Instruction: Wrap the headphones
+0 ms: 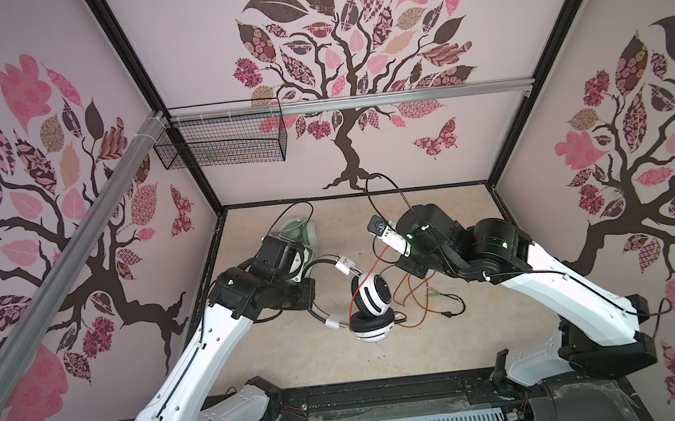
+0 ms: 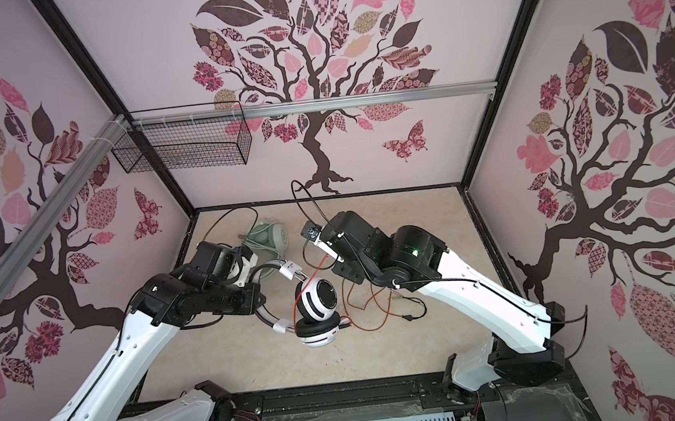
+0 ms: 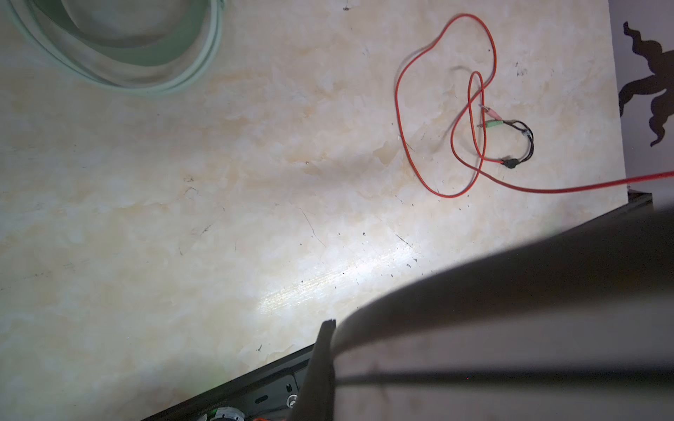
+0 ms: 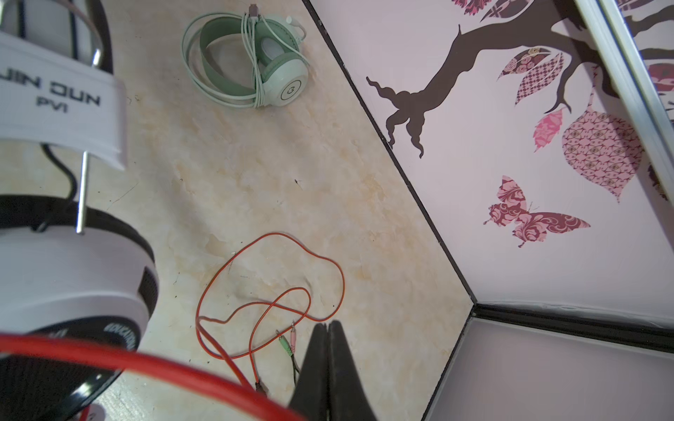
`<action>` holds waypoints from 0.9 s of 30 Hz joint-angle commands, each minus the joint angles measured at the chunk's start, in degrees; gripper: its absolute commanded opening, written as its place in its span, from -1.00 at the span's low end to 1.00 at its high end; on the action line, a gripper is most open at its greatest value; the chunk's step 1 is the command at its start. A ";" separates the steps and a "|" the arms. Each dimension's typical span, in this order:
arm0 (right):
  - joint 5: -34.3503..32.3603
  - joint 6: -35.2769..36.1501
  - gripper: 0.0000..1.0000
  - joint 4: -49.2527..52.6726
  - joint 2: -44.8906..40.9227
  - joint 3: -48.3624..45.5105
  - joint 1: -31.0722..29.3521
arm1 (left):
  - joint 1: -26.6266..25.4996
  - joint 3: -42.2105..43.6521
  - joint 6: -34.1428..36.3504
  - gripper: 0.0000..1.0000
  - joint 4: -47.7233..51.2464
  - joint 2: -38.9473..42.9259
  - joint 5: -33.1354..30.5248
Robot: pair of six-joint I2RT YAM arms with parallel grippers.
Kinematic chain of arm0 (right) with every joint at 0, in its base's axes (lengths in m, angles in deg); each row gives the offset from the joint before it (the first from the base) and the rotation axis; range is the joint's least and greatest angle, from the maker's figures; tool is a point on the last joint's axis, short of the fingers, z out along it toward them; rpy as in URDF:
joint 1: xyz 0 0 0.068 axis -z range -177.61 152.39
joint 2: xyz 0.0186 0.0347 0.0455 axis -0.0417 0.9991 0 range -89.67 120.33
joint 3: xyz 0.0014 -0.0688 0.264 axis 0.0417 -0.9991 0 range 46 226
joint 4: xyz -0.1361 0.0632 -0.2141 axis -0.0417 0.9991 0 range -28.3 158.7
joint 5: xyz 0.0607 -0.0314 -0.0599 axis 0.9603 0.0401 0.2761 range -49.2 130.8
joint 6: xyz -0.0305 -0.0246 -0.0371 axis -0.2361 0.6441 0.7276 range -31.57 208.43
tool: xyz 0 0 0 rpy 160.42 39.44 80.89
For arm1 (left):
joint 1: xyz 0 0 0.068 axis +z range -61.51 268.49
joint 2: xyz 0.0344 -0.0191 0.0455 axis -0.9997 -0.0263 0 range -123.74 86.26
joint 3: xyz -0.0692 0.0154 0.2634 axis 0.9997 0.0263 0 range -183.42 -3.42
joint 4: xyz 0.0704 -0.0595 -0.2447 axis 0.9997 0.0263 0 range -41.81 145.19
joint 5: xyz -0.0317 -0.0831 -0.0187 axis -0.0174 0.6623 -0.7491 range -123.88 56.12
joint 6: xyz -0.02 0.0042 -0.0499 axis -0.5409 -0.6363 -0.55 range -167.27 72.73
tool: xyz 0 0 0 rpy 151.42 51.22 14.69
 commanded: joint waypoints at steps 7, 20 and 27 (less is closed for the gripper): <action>6.52 4.28 -1.00 -18.00 -1.87 -8.77 5.66 | -3.37 2.14 0.61 -1.00 1.33 3.05 14.29; 19.13 0.42 -1.00 -29.45 1.12 -13.11 8.88 | -6.93 4.11 -0.72 -1.00 2.97 3.77 15.71; 27.96 -4.11 -1.00 -34.11 1.85 -17.86 15.64 | -7.31 3.58 -2.95 -1.00 2.90 4.03 16.55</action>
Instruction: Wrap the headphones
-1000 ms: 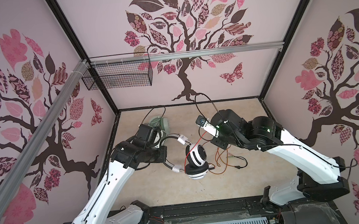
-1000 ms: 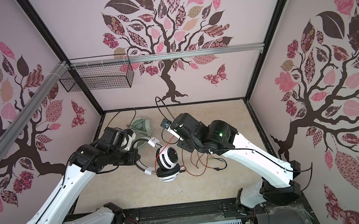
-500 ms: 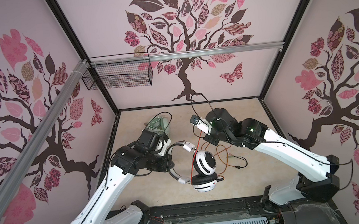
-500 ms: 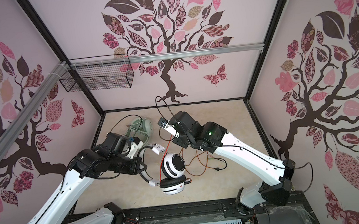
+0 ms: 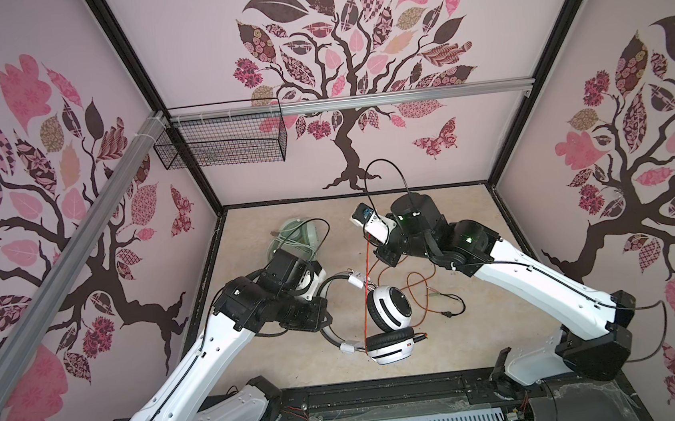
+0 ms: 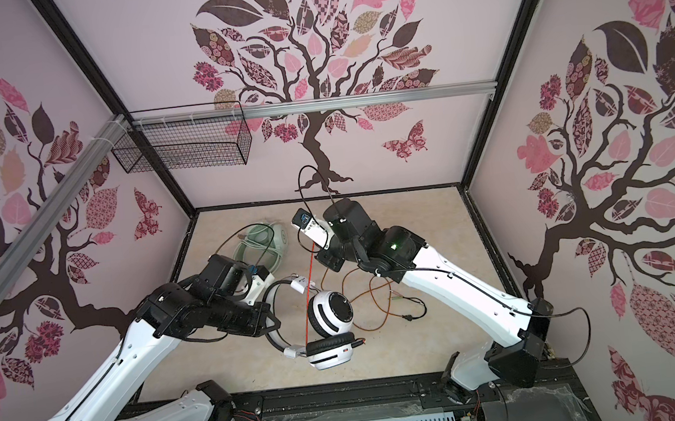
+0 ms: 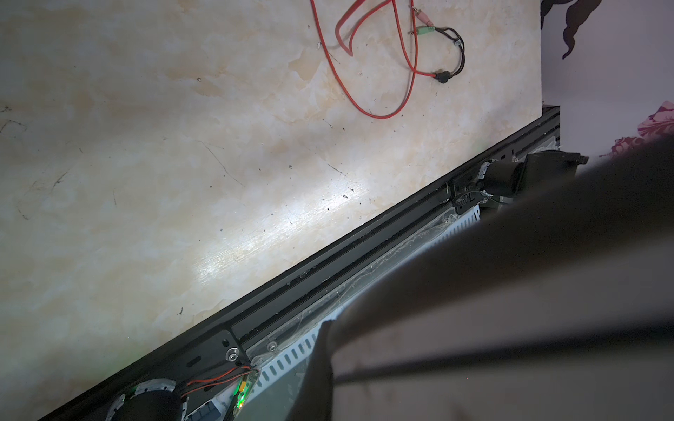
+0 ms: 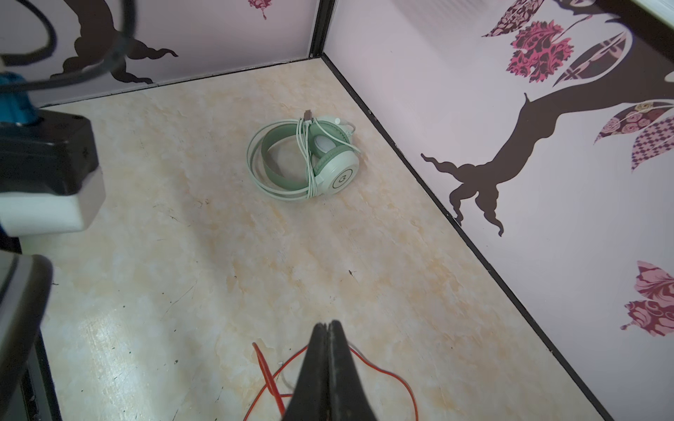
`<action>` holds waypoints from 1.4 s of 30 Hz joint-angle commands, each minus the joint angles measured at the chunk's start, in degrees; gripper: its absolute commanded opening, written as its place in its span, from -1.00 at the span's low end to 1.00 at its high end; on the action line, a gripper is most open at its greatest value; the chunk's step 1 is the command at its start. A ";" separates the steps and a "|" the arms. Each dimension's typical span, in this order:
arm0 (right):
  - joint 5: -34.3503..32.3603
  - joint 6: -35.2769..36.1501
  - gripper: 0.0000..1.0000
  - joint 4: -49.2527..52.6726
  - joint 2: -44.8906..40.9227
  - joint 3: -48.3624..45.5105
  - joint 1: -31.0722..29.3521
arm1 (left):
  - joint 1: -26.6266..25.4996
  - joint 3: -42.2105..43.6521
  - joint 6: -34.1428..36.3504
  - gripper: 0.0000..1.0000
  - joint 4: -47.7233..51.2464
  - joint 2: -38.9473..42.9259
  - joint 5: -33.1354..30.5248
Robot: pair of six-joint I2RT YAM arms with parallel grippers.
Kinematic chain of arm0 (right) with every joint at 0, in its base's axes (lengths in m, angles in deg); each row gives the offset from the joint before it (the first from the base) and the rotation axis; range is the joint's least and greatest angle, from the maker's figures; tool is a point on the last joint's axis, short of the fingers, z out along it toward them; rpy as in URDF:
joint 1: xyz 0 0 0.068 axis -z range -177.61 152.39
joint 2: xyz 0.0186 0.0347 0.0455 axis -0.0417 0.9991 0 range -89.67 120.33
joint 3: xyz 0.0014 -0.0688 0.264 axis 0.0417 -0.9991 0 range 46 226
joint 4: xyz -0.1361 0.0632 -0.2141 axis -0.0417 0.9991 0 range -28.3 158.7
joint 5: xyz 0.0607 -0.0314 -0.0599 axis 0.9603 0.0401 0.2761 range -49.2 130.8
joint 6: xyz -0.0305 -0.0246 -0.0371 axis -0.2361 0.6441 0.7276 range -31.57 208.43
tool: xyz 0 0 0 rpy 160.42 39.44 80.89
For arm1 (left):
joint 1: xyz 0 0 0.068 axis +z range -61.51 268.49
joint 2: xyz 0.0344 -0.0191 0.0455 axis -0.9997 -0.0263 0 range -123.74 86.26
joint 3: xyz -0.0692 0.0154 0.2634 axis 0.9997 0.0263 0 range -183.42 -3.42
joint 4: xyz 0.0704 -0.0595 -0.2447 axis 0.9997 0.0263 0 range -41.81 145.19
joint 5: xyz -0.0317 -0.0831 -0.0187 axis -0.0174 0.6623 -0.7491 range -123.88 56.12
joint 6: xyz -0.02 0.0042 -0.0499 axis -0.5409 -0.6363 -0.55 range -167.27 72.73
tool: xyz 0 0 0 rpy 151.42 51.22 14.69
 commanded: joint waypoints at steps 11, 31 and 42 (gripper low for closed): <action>22.86 -14.92 -0.33 -27.39 -0.50 -28.31 4.77 | -0.96 -13.56 -6.65 -1.00 2.48 -0.60 3.65; 38.46 -29.89 0.19 -72.67 -1.48 -60.47 4.85 | 7.97 -34.62 -21.65 -1.00 2.42 -6.21 -1.34; 37.19 -30.33 0.04 -79.66 -1.45 -68.48 4.81 | 9.67 -37.85 -23.27 -1.00 -0.07 -9.01 -2.66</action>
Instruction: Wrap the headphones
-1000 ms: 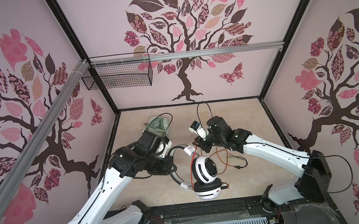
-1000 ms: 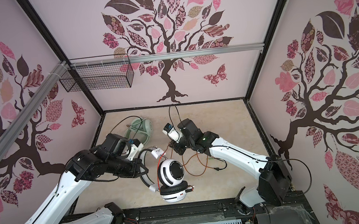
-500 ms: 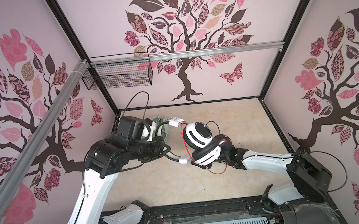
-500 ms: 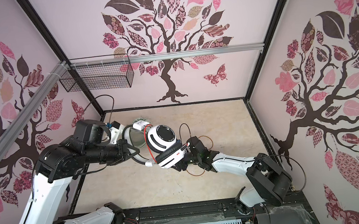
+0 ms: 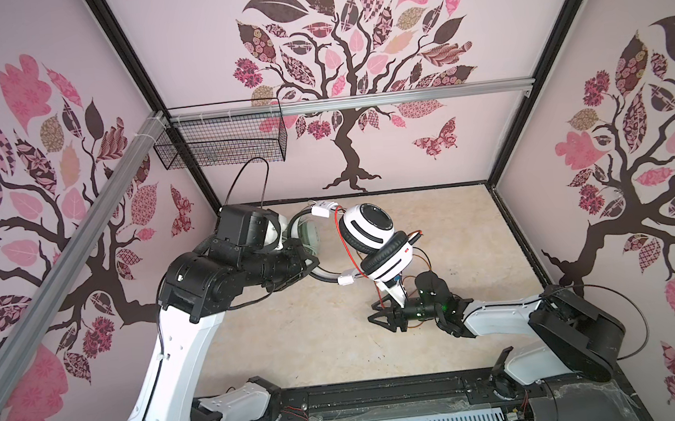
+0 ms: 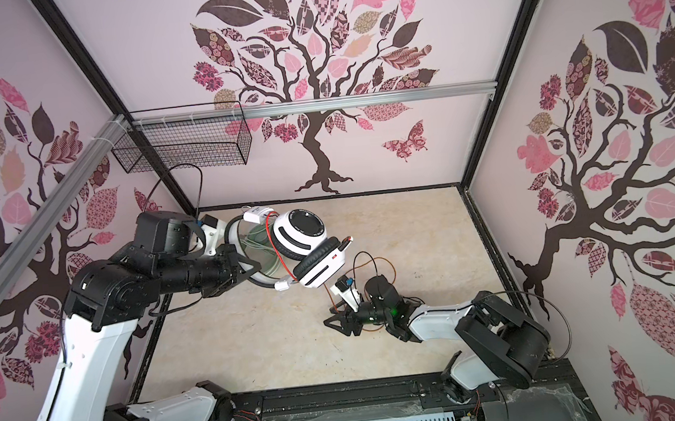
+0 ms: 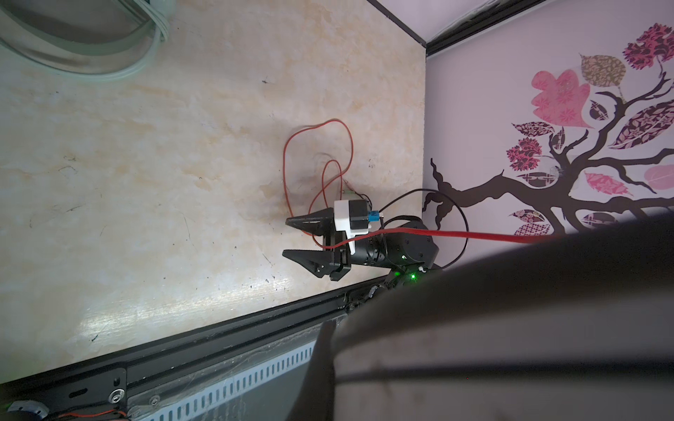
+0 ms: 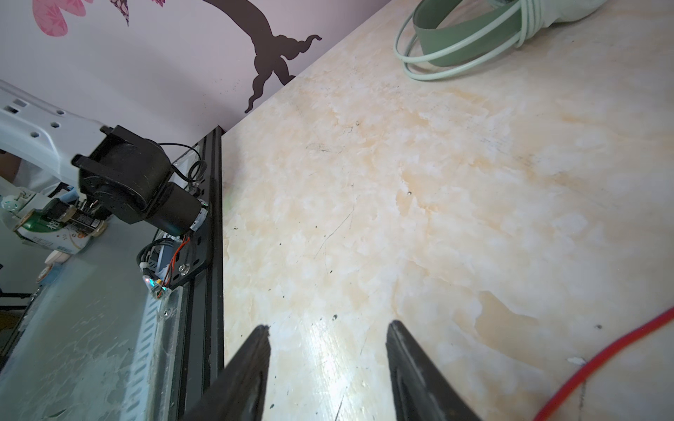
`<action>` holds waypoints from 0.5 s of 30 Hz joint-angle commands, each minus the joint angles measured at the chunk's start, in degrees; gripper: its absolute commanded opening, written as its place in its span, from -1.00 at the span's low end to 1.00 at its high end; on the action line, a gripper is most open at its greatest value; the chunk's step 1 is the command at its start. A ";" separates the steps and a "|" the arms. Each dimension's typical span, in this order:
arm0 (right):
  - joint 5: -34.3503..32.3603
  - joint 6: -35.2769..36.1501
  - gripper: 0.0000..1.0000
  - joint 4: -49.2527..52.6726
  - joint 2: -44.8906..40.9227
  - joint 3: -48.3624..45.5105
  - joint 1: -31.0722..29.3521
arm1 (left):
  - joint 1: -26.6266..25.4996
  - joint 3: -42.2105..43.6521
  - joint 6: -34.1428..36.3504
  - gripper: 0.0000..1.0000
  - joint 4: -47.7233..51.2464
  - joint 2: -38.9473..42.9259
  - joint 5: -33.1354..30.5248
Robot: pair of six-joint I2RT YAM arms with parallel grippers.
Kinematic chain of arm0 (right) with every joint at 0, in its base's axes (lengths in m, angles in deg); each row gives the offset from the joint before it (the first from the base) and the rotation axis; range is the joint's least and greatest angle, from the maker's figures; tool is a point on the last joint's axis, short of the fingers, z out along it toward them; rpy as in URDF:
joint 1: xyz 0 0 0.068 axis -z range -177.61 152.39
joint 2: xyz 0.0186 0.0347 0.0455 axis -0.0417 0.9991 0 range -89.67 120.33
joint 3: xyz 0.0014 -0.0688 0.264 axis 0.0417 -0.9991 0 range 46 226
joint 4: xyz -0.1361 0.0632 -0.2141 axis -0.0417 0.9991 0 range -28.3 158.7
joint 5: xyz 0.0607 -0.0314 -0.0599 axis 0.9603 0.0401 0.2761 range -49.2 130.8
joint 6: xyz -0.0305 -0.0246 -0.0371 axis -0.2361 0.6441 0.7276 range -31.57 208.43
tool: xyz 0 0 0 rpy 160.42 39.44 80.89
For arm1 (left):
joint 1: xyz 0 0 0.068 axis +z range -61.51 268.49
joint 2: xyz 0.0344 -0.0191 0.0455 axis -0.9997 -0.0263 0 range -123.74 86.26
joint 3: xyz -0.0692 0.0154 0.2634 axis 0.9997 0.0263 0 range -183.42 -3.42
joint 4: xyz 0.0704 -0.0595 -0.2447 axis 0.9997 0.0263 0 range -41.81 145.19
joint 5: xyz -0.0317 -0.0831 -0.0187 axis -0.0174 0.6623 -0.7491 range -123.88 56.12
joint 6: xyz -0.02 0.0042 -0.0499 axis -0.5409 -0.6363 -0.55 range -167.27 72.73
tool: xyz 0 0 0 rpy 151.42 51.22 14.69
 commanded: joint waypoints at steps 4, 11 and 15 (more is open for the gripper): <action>-1.14 -4.47 -0.09 -9.33 -0.89 -4.45 -0.08 | 4.80 -2.87 -2.31 -1.00 -5.39 -0.23 2.41; -2.45 -3.79 -1.00 -5.56 -6.32 -8.94 -1.30 | 12.03 2.60 -4.78 -1.00 -10.65 0.15 4.28; -8.92 3.31 -1.00 9.41 -13.47 -6.88 -7.20 | 12.04 4.55 -5.59 -1.00 -11.62 0.76 -3.94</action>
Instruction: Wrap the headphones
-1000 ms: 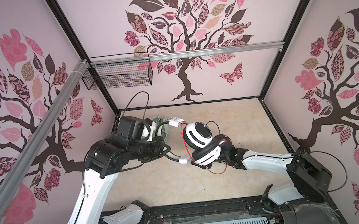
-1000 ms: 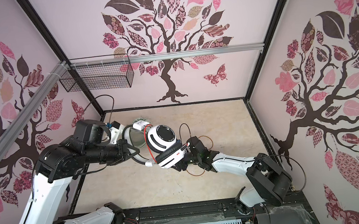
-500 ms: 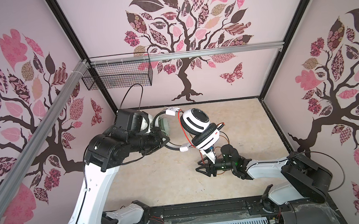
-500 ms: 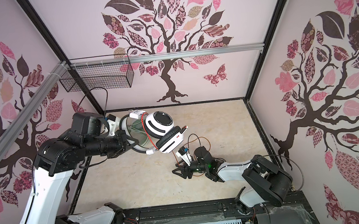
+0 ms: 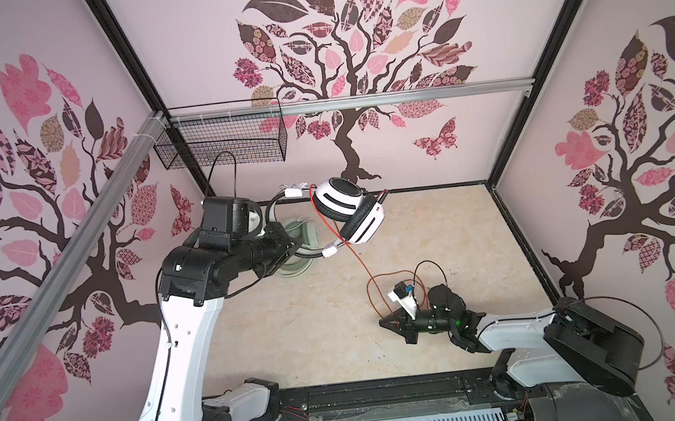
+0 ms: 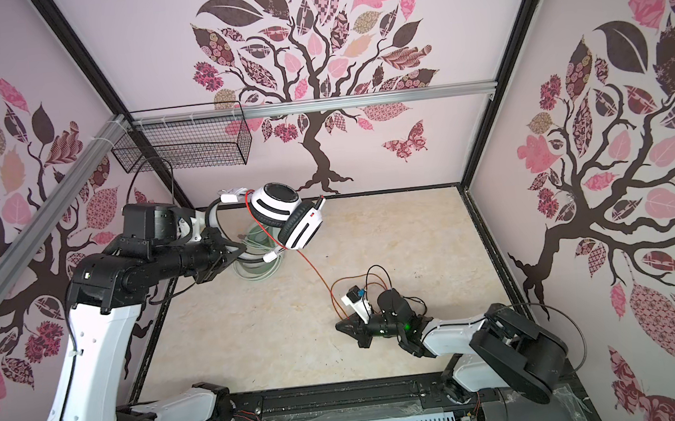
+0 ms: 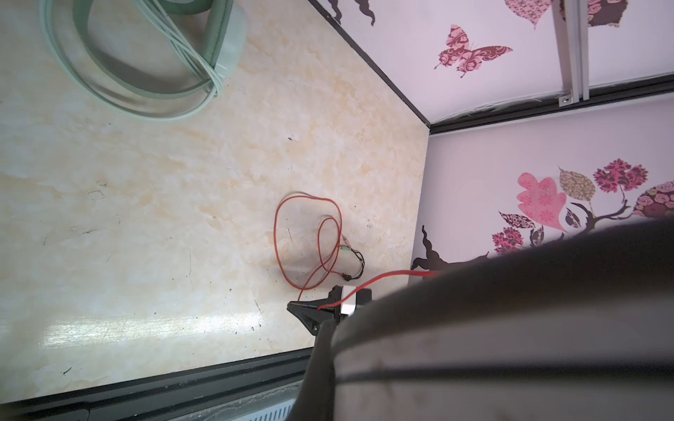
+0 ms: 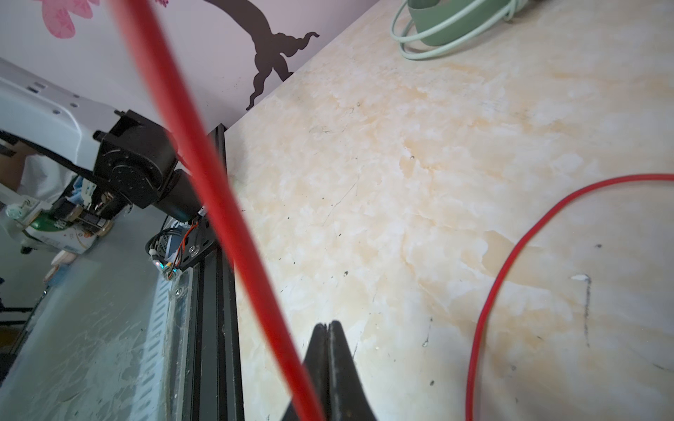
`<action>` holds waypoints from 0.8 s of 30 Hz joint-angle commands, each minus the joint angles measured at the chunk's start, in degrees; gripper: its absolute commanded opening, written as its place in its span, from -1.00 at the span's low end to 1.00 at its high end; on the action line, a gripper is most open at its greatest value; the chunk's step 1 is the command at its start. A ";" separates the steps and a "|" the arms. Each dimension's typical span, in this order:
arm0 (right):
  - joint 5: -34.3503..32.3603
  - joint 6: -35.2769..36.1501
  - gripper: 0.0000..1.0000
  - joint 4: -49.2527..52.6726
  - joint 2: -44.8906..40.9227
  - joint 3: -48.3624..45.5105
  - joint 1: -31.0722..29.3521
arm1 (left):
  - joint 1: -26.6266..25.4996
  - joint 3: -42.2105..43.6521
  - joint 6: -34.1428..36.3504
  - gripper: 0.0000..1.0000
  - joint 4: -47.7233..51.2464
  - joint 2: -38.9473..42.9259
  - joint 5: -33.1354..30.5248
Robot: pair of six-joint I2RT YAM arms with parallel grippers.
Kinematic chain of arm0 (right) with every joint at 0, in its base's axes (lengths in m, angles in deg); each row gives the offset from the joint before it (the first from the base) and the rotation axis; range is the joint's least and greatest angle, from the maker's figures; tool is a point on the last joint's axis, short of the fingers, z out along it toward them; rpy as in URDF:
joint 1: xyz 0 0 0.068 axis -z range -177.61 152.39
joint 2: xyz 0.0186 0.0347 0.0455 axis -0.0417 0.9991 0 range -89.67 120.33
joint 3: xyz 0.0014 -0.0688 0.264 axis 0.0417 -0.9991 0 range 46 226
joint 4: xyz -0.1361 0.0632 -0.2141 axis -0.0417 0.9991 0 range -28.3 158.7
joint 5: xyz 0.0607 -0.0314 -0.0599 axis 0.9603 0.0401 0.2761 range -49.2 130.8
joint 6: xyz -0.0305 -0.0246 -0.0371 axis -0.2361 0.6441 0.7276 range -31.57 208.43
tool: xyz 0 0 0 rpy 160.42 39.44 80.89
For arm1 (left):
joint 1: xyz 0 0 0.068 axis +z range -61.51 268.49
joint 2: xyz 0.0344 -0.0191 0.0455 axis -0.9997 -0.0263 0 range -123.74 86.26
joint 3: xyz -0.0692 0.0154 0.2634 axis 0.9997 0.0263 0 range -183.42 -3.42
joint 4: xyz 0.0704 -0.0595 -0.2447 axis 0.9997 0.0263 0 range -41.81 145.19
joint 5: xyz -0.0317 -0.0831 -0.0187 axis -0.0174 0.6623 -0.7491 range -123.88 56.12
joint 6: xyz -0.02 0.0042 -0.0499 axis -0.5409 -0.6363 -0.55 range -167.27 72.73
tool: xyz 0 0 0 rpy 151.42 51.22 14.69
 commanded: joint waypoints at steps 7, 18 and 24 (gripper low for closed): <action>-4.71 6.84 -1.00 26.68 -14.63 5.55 -7.43 | 0.34 2.73 -1.03 -1.00 -3.54 -0.27 -19.38; -20.72 16.21 -1.00 56.85 -13.32 25.70 -21.07 | 0.29 11.31 0.99 -1.00 -3.99 -1.62 -31.96; -26.68 19.10 -1.00 67.04 -12.81 36.46 -21.33 | 0.19 16.80 3.21 -1.00 -1.55 -0.35 -38.62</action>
